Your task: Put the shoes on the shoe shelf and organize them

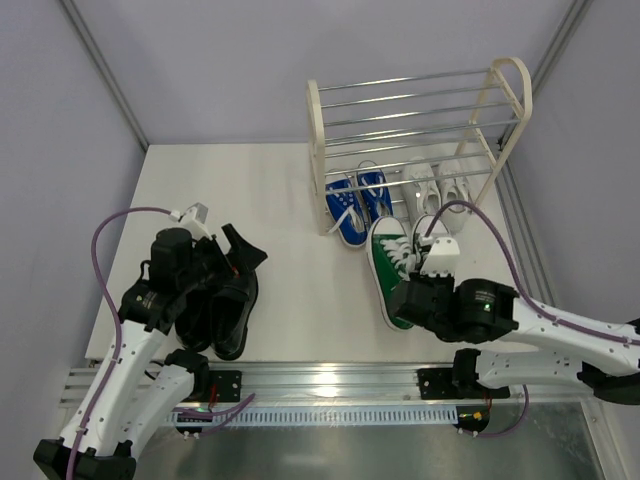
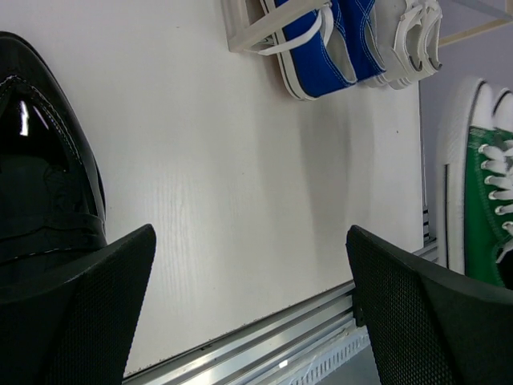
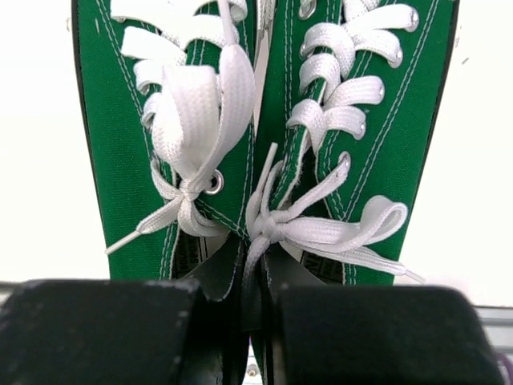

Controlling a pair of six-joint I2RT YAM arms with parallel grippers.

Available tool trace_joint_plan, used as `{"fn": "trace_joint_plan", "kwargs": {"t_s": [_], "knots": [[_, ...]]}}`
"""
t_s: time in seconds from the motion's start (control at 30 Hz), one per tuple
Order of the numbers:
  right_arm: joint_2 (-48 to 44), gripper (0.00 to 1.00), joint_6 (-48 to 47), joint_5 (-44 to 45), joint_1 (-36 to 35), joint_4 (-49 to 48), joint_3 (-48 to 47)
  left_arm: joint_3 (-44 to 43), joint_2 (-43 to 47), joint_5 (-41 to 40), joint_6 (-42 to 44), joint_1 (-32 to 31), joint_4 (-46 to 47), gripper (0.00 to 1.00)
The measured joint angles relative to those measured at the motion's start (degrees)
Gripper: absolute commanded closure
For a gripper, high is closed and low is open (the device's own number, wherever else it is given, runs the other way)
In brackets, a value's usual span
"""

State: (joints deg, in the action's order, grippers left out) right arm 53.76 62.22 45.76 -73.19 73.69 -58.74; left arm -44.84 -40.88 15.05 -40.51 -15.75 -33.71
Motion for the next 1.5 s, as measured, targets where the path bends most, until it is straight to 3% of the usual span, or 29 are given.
{"fn": "trace_joint_plan", "kwargs": {"t_s": [0.17, 0.3, 0.47, 0.6, 0.83, 1.1, 1.27, 1.5], "knots": [[-3.80, 0.96, -7.45, 7.21, 4.76, 2.80, -9.42, 0.00, 0.00, 0.42, -0.20, 0.00, 0.87, 0.00], [-8.74, 0.96, -24.17, 8.87, 14.49, -6.67, -10.25, 0.00, -0.68, 1.03, -0.83, 0.00, 1.95, 0.00], [-6.03, 0.96, -40.15, -0.44, 33.00, -16.85, -12.11, -0.02, -1.29, 1.33, -0.96, 0.00, 2.19, 0.00], [-0.15, 0.96, -46.93, -9.60, 38.95, -22.05, -12.48, -0.63, -1.22, 1.40, -0.79, 0.00, 2.14, 0.00], [1.40, 0.96, -53.55, -22.25, 41.24, -23.10, -11.28, -1.86, 0.04, 1.20, 0.07, 0.00, 2.19, 0.00], [4.20, 0.96, -58.12, -32.85, 55.49, -26.27, -11.58, -1.88, -0.26, 1.53, 0.20, 0.00, 2.21, 0.00], [12.35, 0.96, -60.48, -40.15, 64.39, -29.75, -14.88, -2.91, -0.20, 1.51, 0.35, 0.00, 2.16, 0.00], [21.22, 0.96, -63.87, -47.60, 71.32, -34.56, -20.63, -4.24, 1.20, 1.51, 0.48, 0.00, 2.19, 0.00]]}}
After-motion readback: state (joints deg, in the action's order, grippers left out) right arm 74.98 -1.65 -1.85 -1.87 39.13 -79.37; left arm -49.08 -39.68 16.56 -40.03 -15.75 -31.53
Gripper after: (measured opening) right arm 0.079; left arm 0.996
